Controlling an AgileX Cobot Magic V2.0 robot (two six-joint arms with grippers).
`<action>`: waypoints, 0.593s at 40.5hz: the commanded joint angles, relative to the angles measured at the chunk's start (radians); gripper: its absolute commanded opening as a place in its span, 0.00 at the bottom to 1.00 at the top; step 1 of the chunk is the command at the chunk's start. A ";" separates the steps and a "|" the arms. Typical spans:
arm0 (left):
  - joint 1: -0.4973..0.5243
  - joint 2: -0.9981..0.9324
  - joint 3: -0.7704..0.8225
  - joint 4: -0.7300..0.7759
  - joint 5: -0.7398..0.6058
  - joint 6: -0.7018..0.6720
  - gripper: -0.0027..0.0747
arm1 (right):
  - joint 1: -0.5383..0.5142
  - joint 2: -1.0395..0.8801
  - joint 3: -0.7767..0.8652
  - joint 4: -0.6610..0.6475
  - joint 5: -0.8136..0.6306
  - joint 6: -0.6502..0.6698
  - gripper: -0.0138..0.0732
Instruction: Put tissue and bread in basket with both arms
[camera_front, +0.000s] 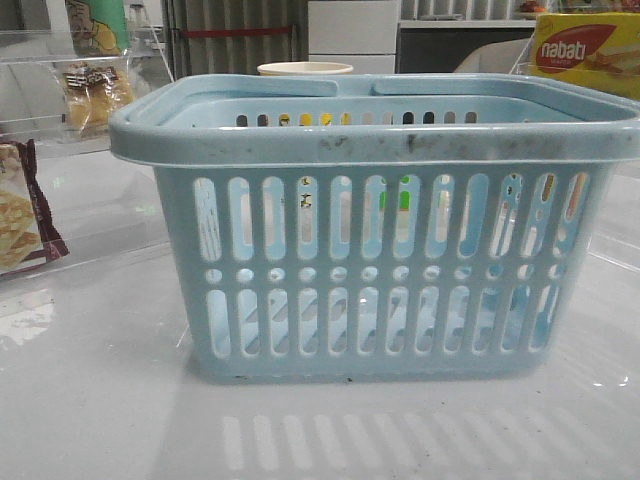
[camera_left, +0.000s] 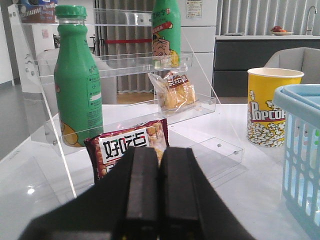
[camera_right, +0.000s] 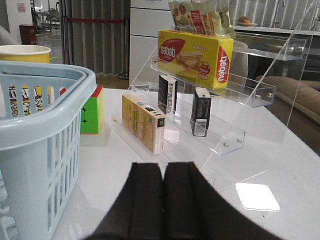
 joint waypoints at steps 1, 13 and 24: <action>-0.007 -0.017 -0.001 -0.002 -0.094 -0.001 0.15 | 0.002 -0.017 0.001 0.000 -0.098 -0.003 0.27; -0.007 -0.017 -0.031 -0.002 -0.166 -0.001 0.15 | 0.003 -0.017 -0.028 0.000 -0.108 -0.003 0.27; -0.007 -0.003 -0.295 0.000 -0.027 -0.001 0.15 | 0.003 0.008 -0.327 -0.001 0.060 -0.003 0.27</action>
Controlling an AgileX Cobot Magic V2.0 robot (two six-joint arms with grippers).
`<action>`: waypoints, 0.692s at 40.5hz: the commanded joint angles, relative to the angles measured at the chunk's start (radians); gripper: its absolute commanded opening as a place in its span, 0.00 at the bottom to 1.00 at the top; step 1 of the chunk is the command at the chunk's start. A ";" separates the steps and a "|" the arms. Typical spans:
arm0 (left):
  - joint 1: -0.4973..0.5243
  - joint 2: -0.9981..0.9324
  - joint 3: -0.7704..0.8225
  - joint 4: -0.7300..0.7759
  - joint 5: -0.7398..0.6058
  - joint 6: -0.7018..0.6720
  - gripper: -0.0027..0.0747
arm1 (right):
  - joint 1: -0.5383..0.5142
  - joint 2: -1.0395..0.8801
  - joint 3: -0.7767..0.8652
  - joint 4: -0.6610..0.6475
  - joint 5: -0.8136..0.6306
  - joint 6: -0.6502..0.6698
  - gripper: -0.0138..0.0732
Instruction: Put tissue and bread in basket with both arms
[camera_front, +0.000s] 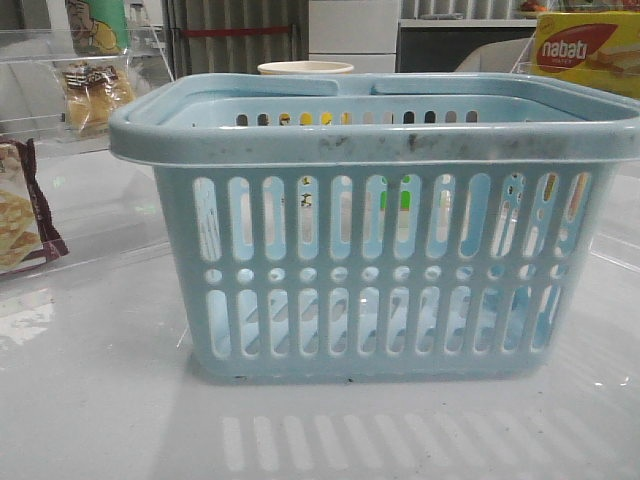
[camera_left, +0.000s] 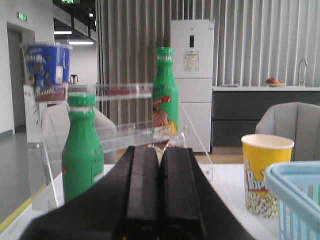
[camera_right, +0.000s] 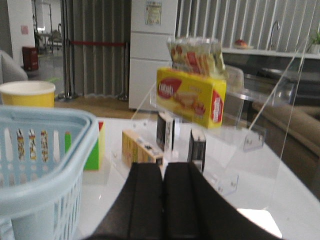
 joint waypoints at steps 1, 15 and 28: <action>-0.007 0.007 -0.138 0.000 0.000 -0.001 0.15 | 0.003 0.021 -0.152 -0.001 -0.016 -0.003 0.27; -0.007 0.264 -0.515 0.000 0.305 -0.001 0.15 | 0.003 0.274 -0.544 -0.001 0.272 -0.003 0.27; -0.007 0.479 -0.631 -0.002 0.566 -0.001 0.15 | 0.003 0.463 -0.629 -0.001 0.496 -0.003 0.27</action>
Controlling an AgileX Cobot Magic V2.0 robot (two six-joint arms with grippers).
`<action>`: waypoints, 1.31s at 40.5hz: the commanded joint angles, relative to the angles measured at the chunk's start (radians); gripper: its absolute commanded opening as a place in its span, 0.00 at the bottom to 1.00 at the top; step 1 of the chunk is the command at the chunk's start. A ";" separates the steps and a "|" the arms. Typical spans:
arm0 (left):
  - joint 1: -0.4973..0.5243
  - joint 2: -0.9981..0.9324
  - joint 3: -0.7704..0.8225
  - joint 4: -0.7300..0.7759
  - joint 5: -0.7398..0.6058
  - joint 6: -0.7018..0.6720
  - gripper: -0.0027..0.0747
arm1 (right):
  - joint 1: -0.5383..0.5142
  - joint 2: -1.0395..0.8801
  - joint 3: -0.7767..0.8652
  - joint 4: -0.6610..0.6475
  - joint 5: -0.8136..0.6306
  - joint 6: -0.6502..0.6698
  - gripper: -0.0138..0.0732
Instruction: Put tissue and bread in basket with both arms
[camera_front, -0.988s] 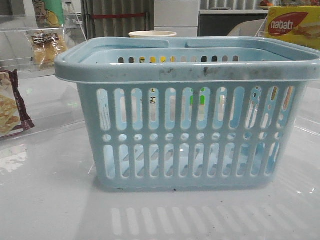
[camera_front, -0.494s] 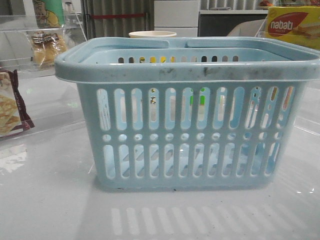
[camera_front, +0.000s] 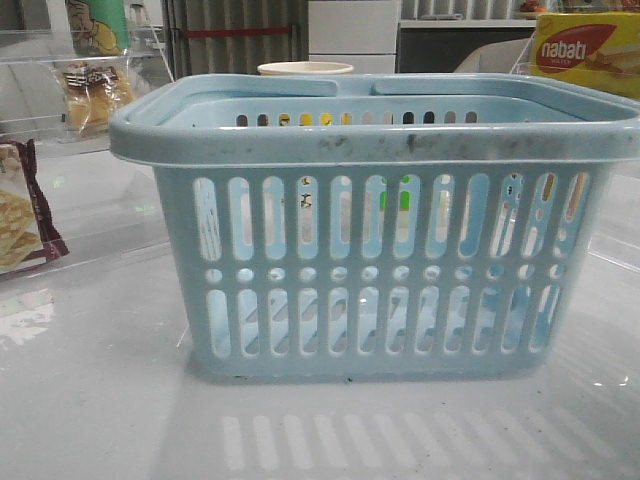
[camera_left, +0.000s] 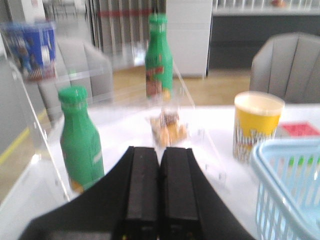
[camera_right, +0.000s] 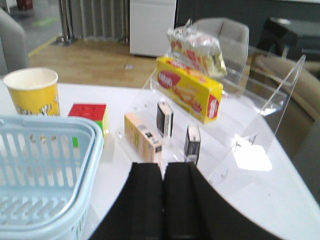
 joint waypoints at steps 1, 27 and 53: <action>-0.007 0.063 -0.022 -0.002 -0.024 -0.001 0.15 | 0.003 0.065 -0.035 -0.001 -0.001 -0.003 0.27; -0.007 0.250 0.017 -0.004 -0.003 0.002 0.54 | 0.003 0.277 0.012 -0.001 0.085 -0.003 0.77; -0.258 0.299 0.017 0.001 -0.051 0.025 0.60 | -0.141 0.747 -0.261 -0.027 0.030 0.015 0.78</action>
